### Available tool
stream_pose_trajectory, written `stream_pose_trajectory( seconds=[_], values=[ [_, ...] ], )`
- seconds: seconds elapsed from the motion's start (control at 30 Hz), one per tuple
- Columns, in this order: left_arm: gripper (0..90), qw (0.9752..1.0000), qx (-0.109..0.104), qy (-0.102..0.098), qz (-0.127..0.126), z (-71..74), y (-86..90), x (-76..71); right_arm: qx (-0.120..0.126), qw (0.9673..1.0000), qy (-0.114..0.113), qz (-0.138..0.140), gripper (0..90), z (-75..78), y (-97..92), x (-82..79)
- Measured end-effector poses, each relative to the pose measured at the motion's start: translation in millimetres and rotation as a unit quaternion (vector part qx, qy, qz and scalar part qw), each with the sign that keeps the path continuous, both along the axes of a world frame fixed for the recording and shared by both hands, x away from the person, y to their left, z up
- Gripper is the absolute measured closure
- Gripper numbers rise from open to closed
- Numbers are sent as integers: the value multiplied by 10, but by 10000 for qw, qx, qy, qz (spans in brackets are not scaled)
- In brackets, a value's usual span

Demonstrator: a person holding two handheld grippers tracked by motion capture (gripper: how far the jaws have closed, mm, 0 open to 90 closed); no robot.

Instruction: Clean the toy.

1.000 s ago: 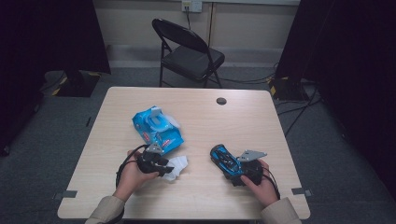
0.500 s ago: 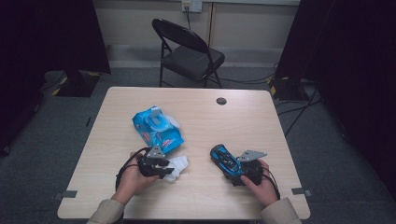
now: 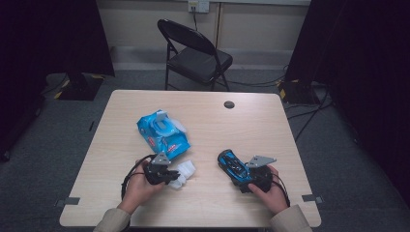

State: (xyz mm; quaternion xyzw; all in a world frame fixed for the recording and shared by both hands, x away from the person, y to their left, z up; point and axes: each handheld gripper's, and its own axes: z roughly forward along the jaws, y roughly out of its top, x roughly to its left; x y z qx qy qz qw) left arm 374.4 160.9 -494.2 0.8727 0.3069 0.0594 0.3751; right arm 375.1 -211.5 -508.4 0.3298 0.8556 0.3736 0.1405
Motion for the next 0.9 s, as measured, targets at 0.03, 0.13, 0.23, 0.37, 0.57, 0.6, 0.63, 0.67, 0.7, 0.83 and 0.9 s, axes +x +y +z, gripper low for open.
stream_pose_trajectory(
  seconds=[0.03, 0.13, 0.23, 0.37, 0.57, 0.6, 0.63, 0.67, 0.7, 0.83, 0.9],
  values=[
    [838, 10000, -12, -22, -10, -3, 3, -2, 4, 10000, -3, 10, 138, -1, 0, -3],
    [839, 10000, -41, -32, -23, -7, 12, -4, -8, 10000, -9, 19, 138, 1, -2, -10],
    [839, 10000, -73, -6, 3, -9, 13, -2, 0, 10000, -10, 40, 139, 0, -2, -18],
    [839, 10000, -73, 5, -4, -8, 14, 3, -11, 9999, -16, 119, 140, 2, -19, -35],
    [838, 10000, -65, -18, -27, -7, 14, 2, 43, 9999, 14, 152, 146, 4, -80, -78],
    [839, 10000, -66, -21, -29, -8, 16, 2, 30, 9999, 20, 158, 145, 5, -90, -93],
    [838, 10000, -69, -22, -28, -8, 17, 2, 16, 9999, -9, 159, 145, 5, -101, -104],
    [838, 10000, -69, -24, -27, -8, 17, 1, 15, 9999, -22, 153, 145, 5, -111, -112],
    [839, 10000, -69, -26, -24, -8, 17, -1, 26, 9999, 15, 139, 145, 4, -123, -122],
    [839, 10000, -80, -9, -9, -3, 15, 0, 18, 10000, -4, 71, 145, 3, -144, -151],
    [839, 9999, -105, 39, 22, 4, 12, 4, 16, 10000, -5, 47, 145, 3, -143, -156]
  ],
)
